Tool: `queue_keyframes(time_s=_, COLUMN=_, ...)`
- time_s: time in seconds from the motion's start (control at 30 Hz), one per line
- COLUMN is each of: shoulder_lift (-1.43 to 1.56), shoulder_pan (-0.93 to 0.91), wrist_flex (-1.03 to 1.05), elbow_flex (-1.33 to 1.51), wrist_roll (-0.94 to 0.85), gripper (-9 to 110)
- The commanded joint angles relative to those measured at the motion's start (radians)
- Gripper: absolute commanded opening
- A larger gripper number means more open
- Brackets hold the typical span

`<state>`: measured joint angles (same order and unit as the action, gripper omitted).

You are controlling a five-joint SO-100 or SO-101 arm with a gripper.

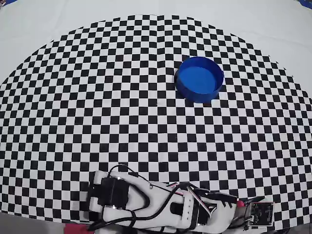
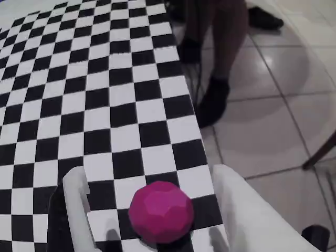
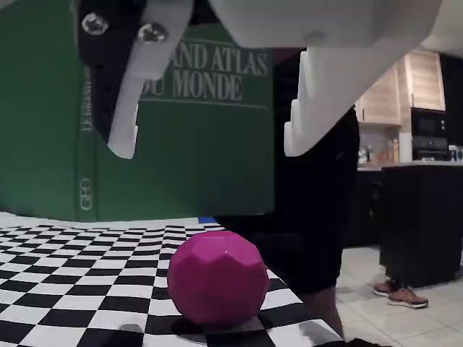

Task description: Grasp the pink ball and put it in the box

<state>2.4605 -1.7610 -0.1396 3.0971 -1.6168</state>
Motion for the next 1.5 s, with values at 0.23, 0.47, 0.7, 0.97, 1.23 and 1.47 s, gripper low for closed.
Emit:
queue_keyframes(time_s=0.23, shoulder_lift=-0.071, shoulder_pan=0.000, wrist_flex=-0.063, elbow_flex=0.006, wrist_roll=-0.006, gripper=27)
queue_keyframes(time_s=0.47, shoulder_lift=-0.089, shoulder_pan=-0.006, wrist_flex=-0.063, elbow_flex=0.005, wrist_roll=-0.006, gripper=28)
queue_keyframes(time_s=0.7, shoulder_lift=-0.123, shoulder_pan=-0.008, wrist_flex=-0.074, elbow_flex=-0.002, wrist_roll=-0.006, gripper=28)
queue_keyframes(time_s=0.97, shoulder_lift=-0.187, shoulder_pan=-0.008, wrist_flex=-0.092, elbow_flex=-0.028, wrist_roll=-0.006, gripper=27)
queue_keyframes(time_s=1.23, shoulder_lift=-0.232, shoulder_pan=-0.014, wrist_flex=-0.095, elbow_flex=-0.048, wrist_roll=-0.006, gripper=27)
queue_keyframes(time_s=1.47, shoulder_lift=-0.259, shoulder_pan=-0.014, wrist_flex=-0.098, elbow_flex=-0.063, wrist_roll=-0.006, gripper=27)
